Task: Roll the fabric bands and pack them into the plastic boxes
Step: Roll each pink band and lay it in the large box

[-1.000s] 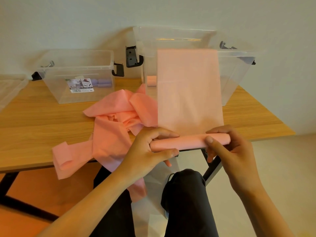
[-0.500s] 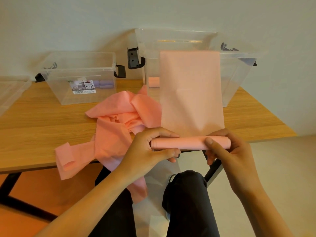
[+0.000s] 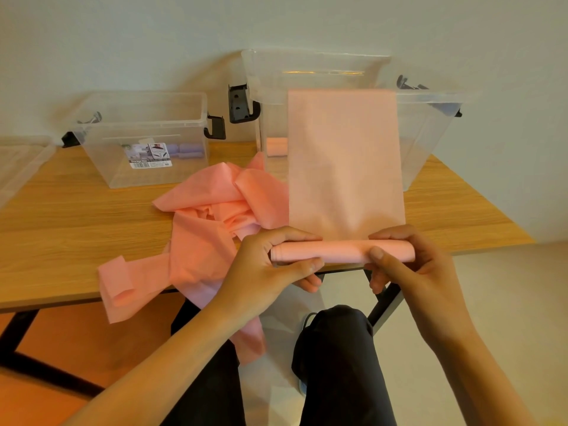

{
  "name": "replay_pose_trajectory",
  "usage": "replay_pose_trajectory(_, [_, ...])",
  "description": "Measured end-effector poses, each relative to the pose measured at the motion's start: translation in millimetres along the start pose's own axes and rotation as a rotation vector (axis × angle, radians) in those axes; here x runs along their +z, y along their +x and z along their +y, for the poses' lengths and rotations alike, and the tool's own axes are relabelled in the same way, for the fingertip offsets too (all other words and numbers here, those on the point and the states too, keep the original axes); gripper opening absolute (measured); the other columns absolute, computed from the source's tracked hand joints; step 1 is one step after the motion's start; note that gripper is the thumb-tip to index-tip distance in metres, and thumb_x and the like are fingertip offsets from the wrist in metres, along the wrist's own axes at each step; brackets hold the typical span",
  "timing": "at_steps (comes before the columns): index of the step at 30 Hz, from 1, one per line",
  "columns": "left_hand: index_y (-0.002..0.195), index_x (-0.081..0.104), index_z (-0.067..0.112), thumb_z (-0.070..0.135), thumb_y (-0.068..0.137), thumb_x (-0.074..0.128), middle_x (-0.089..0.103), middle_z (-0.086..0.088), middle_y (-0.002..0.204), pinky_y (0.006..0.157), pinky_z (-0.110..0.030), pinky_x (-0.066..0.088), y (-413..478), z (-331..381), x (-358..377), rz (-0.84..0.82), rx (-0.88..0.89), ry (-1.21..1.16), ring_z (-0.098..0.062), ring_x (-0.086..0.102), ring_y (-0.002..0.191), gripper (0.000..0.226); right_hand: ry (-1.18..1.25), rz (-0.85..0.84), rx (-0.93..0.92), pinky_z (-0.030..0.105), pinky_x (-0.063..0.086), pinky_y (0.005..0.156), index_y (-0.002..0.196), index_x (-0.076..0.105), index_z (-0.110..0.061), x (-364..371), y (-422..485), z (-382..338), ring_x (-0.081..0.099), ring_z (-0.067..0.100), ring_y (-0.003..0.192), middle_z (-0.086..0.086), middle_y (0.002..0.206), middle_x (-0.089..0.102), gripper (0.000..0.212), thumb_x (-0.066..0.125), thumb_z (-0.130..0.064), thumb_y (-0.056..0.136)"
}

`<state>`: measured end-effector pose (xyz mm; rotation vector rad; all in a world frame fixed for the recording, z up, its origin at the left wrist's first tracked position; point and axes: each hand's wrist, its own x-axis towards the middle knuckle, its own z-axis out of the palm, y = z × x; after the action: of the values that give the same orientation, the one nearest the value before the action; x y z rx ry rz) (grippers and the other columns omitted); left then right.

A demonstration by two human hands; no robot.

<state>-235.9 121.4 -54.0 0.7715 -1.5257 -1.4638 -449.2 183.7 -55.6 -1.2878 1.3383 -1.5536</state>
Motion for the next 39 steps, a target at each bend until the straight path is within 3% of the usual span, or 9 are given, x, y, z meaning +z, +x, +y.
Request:
replay_pose_trajectory(2, [0.110, 0.072, 0.003, -0.003, 0.084, 0.074, 0.074, -0.011, 0.076, 0.058, -0.028, 0.059, 1, -1, 0, 0.013, 0.002, 0.003, -0.024, 0.071, 0.061, 0.026, -0.005, -0.021, 0.014, 0.033, 0.057, 0.059, 0.106, 0.071, -0.016, 0, 0, -1, 0.062, 0.028, 0.057, 0.011, 0.075, 0.068, 0.043, 0.090, -0.035, 0.074])
replay_pose_trajectory(5, [0.109, 0.072, 0.008, 0.000, 0.084, 0.074, 0.073, -0.008, 0.077, 0.055, -0.030, 0.058, 2, -1, 0, 0.023, 0.006, 0.006, -0.026, 0.070, 0.059, 0.026, 0.002, -0.002, 0.006, 0.035, 0.057, 0.059, 0.102, 0.071, -0.012, 0, 1, -2, 0.062, 0.028, 0.057, 0.010, 0.076, 0.068, 0.034, 0.080, -0.025, 0.072])
replay_pose_trajectory(10, [0.111, 0.071, 0.013, -0.001, 0.079, 0.078, 0.075, -0.004, 0.088, 0.055, -0.031, 0.059, 1, 2, 0, -0.015, 0.027, -0.001, -0.026, 0.073, 0.068, 0.036, -0.032, 0.028, 0.012, 0.039, 0.054, 0.065, 0.097, 0.068, -0.004, -2, 2, -3, 0.059, 0.032, 0.054, 0.015, 0.069, 0.066, 0.035, 0.074, -0.032, 0.078])
replay_pose_trajectory(16, [0.104, 0.070, 0.006, 0.003, 0.086, 0.073, 0.077, -0.012, 0.088, 0.056, -0.032, 0.058, 2, 2, -2, -0.020, -0.002, 0.004, -0.026, 0.071, 0.065, 0.019, 0.010, -0.024, 0.011, 0.034, 0.057, 0.059, 0.106, 0.070, -0.011, -1, 3, -7, 0.061, 0.028, 0.057, 0.010, 0.076, 0.067, 0.037, 0.079, -0.024, 0.072])
replay_pose_trajectory(21, [0.107, 0.071, 0.009, 0.001, 0.079, 0.078, 0.076, -0.007, 0.088, 0.056, -0.030, 0.059, 2, 1, -2, -0.009, 0.023, 0.004, -0.028, 0.075, 0.073, 0.031, -0.024, 0.012, -0.004, 0.034, 0.055, 0.061, 0.097, 0.069, -0.004, -2, 4, -7, 0.059, 0.031, 0.055, 0.012, 0.074, 0.068, 0.034, 0.077, -0.029, 0.075])
replay_pose_trajectory(24, [0.105, 0.071, 0.006, -0.001, 0.081, 0.076, 0.074, -0.007, 0.084, 0.056, -0.030, 0.059, 3, -1, -2, 0.010, 0.025, -0.007, -0.025, 0.073, 0.068, 0.026, -0.022, 0.013, -0.009, 0.035, 0.055, 0.061, 0.099, 0.070, -0.006, -1, 4, -7, 0.059, 0.032, 0.055, 0.013, 0.075, 0.068, 0.035, 0.076, -0.032, 0.076])
replay_pose_trajectory(29, [0.106, 0.068, 0.007, 0.012, 0.086, 0.070, 0.073, -0.006, 0.085, 0.053, -0.033, 0.058, 4, -2, -2, -0.012, 0.021, -0.014, -0.025, 0.071, 0.066, 0.020, 0.002, 0.007, -0.007, 0.037, 0.058, 0.059, 0.105, 0.068, -0.009, 1, 3, -10, 0.062, 0.028, 0.056, 0.008, 0.075, 0.068, 0.039, 0.078, -0.026, 0.072])
replay_pose_trajectory(39, [0.108, 0.068, 0.015, -0.003, 0.086, 0.072, 0.072, -0.008, 0.095, 0.050, -0.032, 0.056, 4, -9, 0, -0.044, 0.055, -0.007, -0.019, 0.068, 0.073, 0.029, -0.049, 0.041, -0.035, 0.033, 0.054, 0.057, 0.096, 0.069, -0.004, -2, 6, -12, 0.059, 0.031, 0.055, 0.012, 0.073, 0.068, 0.031, 0.078, -0.027, 0.076])
